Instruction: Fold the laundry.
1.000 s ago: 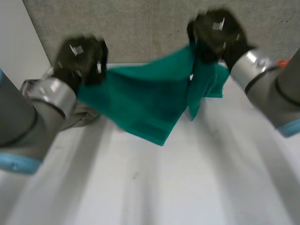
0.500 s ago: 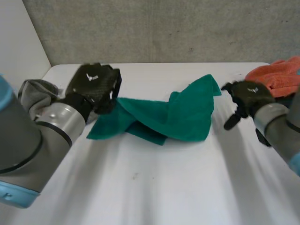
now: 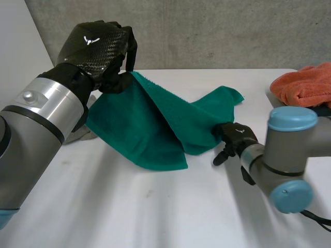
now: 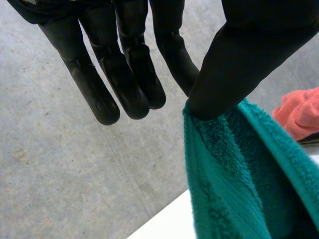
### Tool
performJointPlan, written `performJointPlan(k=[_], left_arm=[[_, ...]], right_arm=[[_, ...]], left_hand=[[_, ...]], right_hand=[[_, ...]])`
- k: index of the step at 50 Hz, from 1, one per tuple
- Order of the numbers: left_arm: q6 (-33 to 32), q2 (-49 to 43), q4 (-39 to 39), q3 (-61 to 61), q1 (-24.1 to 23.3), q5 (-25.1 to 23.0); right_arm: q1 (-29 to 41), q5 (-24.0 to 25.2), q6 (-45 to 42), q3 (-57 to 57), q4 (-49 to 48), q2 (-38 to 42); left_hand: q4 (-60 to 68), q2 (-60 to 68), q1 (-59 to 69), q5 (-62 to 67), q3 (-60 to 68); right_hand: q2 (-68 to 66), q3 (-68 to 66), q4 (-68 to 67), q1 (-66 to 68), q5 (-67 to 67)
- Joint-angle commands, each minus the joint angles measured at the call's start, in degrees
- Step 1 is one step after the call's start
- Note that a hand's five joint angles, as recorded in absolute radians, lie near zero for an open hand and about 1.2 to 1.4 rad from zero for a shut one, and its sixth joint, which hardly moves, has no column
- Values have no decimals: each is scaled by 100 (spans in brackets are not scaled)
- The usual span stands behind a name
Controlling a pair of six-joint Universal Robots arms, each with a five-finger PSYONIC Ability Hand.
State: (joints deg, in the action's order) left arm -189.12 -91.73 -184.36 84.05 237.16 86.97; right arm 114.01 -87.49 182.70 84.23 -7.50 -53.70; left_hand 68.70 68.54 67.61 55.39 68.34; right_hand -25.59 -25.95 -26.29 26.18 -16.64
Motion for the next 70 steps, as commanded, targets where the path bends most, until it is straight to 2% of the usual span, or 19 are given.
performJointPlan(k=[1,8,10,12,17,24,28,29,30,33,38,42,47,51,55,61,65,69,70], left_arm=[[59,120,49,-20,-74,101],[85,173,58,33,5,171],[129,199,67,41,93,215],[173,226,76,41,137,241],[279,331,84,6,234,215],[279,322,111,-2,278,180],[279,322,128,15,295,189],[279,322,120,24,295,189],[279,322,128,24,295,189],[288,340,128,41,339,215],[323,401,146,41,550,189],[305,472,172,6,804,119],[270,455,277,50,1296,-302],[226,315,496,103,1499,-759],[-37,-309,787,42,1543,-1076],[-564,-1486,849,-450,1526,-1104],[-767,-2234,691,-1380,1508,-840],[-750,-2613,367,-2523,1429,-603],[-706,-2613,139,-2899,1394,-550]], right_arm=[[332,-348,257,-705,-77,562],[491,-506,661,-978,-252,738],[491,-515,679,-1013,-331,755],[500,-489,671,-1049,-366,791],[604,-322,644,-1242,-253,948],[868,-233,688,-1444,-85,1081],[974,-251,697,-1585,-182,1203],[974,-260,697,-1663,-234,1256],[965,-260,697,-1708,-243,1265],[834,-260,671,-1813,-226,1204],[386,-199,548,-1665,55,564],[-123,135,-57,-1419,467,-359],[-817,994,-1382,-1426,1142,-1772],[-1213,1312,-2192,-1838,2195,-2240],[-1451,1602,-2694,-2164,3233,-2163],[-1373,1630,-3258,-2411,3571,-1539],[-1267,1446,-3197,-2805,3387,-951],[-1171,1112,-2864,-3710,2580,-397],[-1162,902,-2671,-4069,2108,-257]], left_hand=[[1130,1146,1239,1461,1166],[1130,1146,1239,1461,1166],[1130,1146,1239,1461,1166],[1130,1146,1239,1461,1166],[1130,1146,1239,1461,1166],[1130,1146,1239,1461,1166],[1130,1146,1239,1461,1166],[1130,1146,1239,1461,1166],[1130,1146,1239,1461,1166],[1130,1146,1239,1461,1166],[1130,1146,1239,1461,1166],[1130,1146,1239,1461,1166],[1130,1146,1239,1461,1166],[1130,1146,1239,1461,1166],[1130,1146,1239,1461,1166],[1130,1146,1239,1461,1166],[1130,1146,1239,1461,1166],[1130,1146,1239,1461,1166],[1130,1146,1239,1461,1166]], right_hand=[[-1181,-1145,-1111,1121,-1075],[-3736,-3700,-3666,3677,-3631],[-4092,-4057,-4022,4033,-3987],[-3943,-3907,-3873,3884,-3838],[-1018,-983,-949,959,-913],[-1232,-1197,-1162,1173,-1127],[-2725,-2690,-2655,2666,-2620],[-4379,-4343,-4309,4320,-4274],[-5428,-5392,-5358,5369,-5323],[-5441,-5405,-5371,5382,-5336],[-5441,-5405,-5371,5382,-5336],[-5441,-5405,-5371,5382,-5336],[-5441,-5405,-5371,5382,-5336],[-5441,-5405,-5371,5382,-5336],[-5441,-5405,-5371,5382,-5336],[-5441,-5405,-5371,5382,-5336],[-5441,-5405,-5371,5382,-5336],[-5441,-5405,-5371,5382,-5336],[-5441,-5405,-5371,5382,-5336]])
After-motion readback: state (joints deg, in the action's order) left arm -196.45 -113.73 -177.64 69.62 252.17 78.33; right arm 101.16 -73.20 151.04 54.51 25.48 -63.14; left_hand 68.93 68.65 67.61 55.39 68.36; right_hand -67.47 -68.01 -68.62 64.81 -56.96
